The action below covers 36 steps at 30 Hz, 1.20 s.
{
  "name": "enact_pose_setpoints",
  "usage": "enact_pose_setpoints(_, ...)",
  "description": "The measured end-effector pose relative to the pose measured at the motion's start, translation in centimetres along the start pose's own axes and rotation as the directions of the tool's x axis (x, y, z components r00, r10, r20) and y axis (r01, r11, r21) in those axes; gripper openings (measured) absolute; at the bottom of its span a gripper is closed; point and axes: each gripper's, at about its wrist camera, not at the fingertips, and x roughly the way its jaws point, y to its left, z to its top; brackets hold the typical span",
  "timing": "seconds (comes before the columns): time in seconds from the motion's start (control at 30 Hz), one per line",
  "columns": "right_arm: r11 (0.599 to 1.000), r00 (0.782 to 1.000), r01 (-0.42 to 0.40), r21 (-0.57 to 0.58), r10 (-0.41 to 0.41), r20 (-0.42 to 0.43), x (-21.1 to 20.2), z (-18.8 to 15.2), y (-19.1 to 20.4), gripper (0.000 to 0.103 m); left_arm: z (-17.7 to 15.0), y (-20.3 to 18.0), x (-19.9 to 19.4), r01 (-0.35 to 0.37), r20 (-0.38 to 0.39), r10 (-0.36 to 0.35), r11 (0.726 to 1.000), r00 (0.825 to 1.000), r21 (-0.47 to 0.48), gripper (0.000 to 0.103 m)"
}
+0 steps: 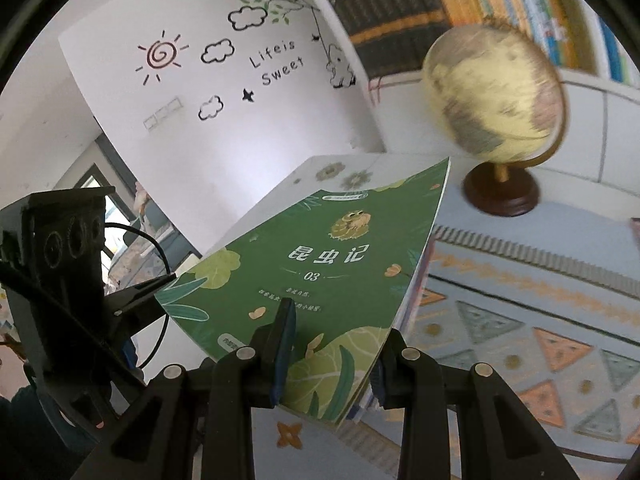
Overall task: Organize books
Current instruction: 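Carry the green book onto the stack beside the globe and lower it, then open both grippers to release the green book on the stack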
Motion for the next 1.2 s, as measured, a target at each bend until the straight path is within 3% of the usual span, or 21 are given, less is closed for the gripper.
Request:
enact_pose_setpoints(0.23, 0.999, 0.998, 0.017, 0.029, -0.016, -0.057, 5.0, 0.2, -0.3, 0.033, -0.9, 3.5, 2.3, 0.025, -0.018, -0.026, 0.998, 0.999, -0.056, 0.097)
enact_pose_setpoints(0.57, 0.997, 0.992, 0.046, 0.057, -0.039, -0.117, 6.8, -2.1, 0.1, 0.033, -3.4, 4.7, 3.3, 0.056, -0.066, -0.060, 0.996, 0.996, -0.066, 0.097)
enact_pose_setpoints(0.67, 0.995, 0.990, 0.046, 0.084, -0.034, -0.137, 7.2, -2.7, -0.3, 0.033, -3.8, 4.9, 3.7, 0.026, -0.102, -0.033, 0.998, 0.994, -0.065, 0.097)
enact_pose_setpoints(0.8, 0.990, 0.977, 0.076, 0.121, -0.050, -0.205, 8.1, -3.3, -1.1, 0.033, -4.7, 5.3, 3.3, -0.075, -0.159, 0.059, 0.993, 0.985, -0.091, 0.097)
enact_pose_setpoints(0.9, 0.987, 0.974, 0.102, 0.122, -0.074, -0.215, 7.7, -4.0, -1.3, 0.034, -4.9, 5.0, 1.6, -0.109, -0.117, 0.098, 0.990, 0.988, -0.091, 0.098)
enact_pose_setpoints(1.03, 0.974, 0.973, 0.153, 0.164, -0.119, -0.199, 5.3, -5.0, -2.3, 0.040, -4.0, 3.1, 0.6, -0.152, -0.087, 0.150, 0.988, 0.985, -0.014, 0.098)
enact_pose_setpoints(1.2, 0.956, 0.968, 0.227, 0.186, -0.201, -0.148, 1.2, -5.3, -3.1, 0.043, -2.3, -1.0, 0.4, -0.129, -0.028, 0.131, 0.989, 0.991, 0.065, 0.098)
